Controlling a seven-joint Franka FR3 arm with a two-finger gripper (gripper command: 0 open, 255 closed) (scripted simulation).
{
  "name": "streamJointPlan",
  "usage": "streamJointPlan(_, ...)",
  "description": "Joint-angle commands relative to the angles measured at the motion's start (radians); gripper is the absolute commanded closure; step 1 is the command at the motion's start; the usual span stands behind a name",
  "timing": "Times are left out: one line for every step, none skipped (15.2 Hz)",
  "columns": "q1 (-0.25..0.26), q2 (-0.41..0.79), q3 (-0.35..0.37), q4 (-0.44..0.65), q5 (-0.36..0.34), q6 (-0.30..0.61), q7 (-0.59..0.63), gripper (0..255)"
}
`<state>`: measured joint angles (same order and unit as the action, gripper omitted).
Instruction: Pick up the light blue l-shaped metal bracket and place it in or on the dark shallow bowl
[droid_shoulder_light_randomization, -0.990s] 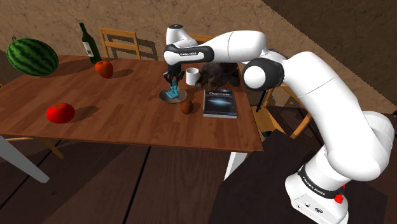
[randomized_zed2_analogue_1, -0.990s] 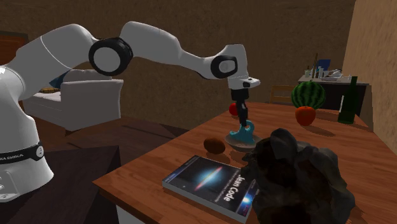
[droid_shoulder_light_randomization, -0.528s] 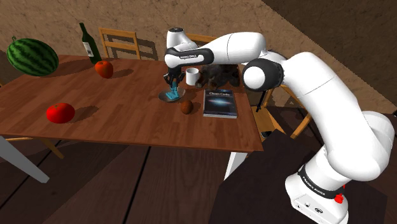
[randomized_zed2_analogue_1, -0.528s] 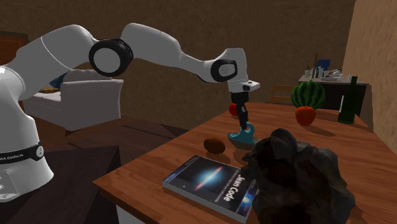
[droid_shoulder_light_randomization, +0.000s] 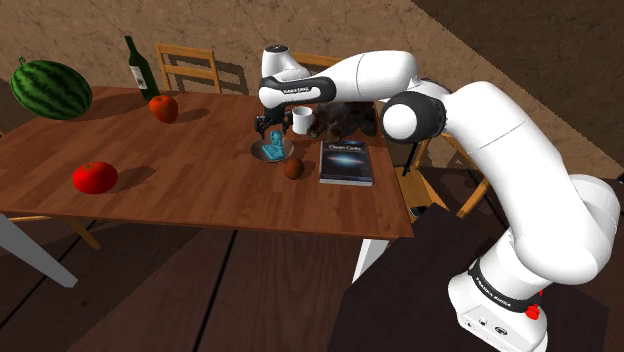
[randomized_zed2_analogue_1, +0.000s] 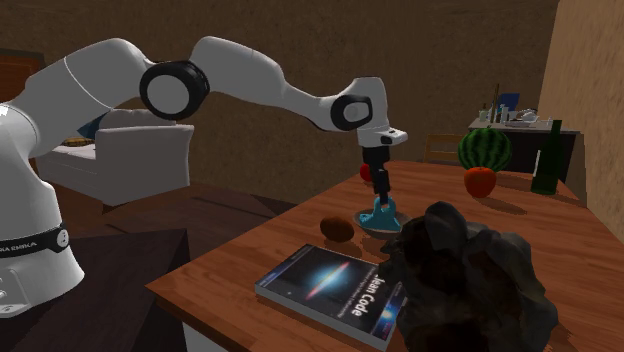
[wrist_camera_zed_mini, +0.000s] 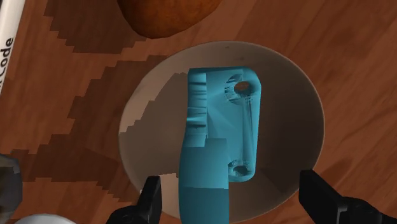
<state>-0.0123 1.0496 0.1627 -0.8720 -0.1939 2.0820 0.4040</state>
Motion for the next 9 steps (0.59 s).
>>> streamJointPlan(0.001,0.006,0.0,0.011,0.0,-0.005,-0.002,0)
streamJointPlan(-0.002,-0.023,0.002,-0.009,0.001,-0.014,-0.001,0)
streamJointPlan(-0.004,-0.051,0.004,-0.026,0.003,-0.025,0.0,0)
streamJointPlan(-0.005,-0.077,0.006,-0.039,0.004,-0.038,0.0,0)
streamJointPlan(-0.006,-0.096,0.007,-0.047,0.006,-0.05,0.0,0)
streamJointPlan(-0.006,-0.096,0.007,-0.047,0.006,-0.05,0.0,0)
streamJointPlan(-0.006,-0.096,0.007,-0.047,0.006,-0.05,0.0,0)
streamJointPlan(-0.006,-0.096,0.007,-0.047,0.006,-0.05,0.0,0)
streamJointPlan(-0.006,-0.096,0.007,-0.047,0.006,-0.05,0.0,0)
